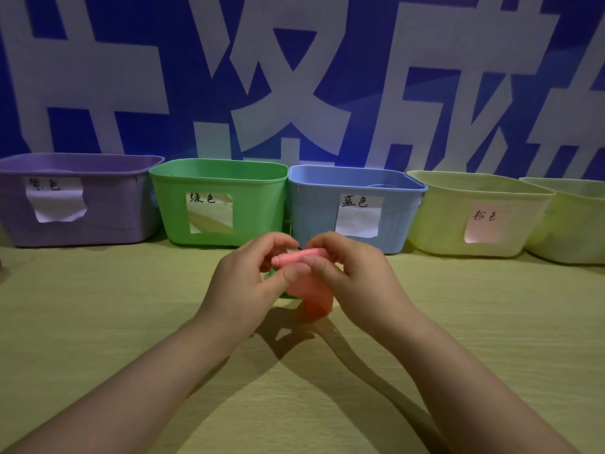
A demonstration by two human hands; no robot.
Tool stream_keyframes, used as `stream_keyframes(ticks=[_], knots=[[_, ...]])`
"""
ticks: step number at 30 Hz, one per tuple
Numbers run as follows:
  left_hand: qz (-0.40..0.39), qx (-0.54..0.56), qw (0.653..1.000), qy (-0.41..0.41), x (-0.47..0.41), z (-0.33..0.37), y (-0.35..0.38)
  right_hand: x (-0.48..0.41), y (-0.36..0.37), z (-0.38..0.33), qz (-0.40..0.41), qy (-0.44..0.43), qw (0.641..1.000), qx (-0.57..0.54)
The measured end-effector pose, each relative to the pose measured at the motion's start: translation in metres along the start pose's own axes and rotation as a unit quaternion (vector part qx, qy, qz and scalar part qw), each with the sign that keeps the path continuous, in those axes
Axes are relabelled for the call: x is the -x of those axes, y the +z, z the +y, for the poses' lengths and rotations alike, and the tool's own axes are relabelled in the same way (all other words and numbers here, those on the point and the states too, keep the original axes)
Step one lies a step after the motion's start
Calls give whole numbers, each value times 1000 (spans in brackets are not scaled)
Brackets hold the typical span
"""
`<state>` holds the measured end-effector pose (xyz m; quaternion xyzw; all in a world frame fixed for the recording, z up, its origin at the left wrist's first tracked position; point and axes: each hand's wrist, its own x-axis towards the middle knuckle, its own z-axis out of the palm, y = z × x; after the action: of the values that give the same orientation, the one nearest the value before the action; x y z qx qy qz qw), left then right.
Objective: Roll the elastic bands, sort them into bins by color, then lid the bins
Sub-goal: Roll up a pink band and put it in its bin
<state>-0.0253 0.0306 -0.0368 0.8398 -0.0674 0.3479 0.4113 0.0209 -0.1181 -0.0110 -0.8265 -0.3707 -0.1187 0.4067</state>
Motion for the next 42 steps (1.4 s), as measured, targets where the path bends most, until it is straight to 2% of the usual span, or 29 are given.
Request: stream_keyframes(ticks=[9,12,18,25,29,32,38,42], knots=[[12,-14,1000,17,0,-3,-1,-1,4,3,1,19,999,-33],[29,24,999,-15,0,-2,-1,-1,4,3,8,4,1000,-28],[9,71,997,-32,1,-1,2,-1,3,4,26,7,1000,-9],[29,-2,1000,8,-2,-2,-1,-1,3,3,37,15,999,-34],[0,7,1000,0,-1,-5,-1,-1,3,3,44,-10,997,-60],[-12,38,999,-28,0,-6,0,-2,3,2,36,-26,998,-34],[-6,70,997,-40,0,-4,1,-2,2,1,18,13,999,-32],[-9,15,1000,1,1,-1,2,-2,0,2,19,56,993,-106]])
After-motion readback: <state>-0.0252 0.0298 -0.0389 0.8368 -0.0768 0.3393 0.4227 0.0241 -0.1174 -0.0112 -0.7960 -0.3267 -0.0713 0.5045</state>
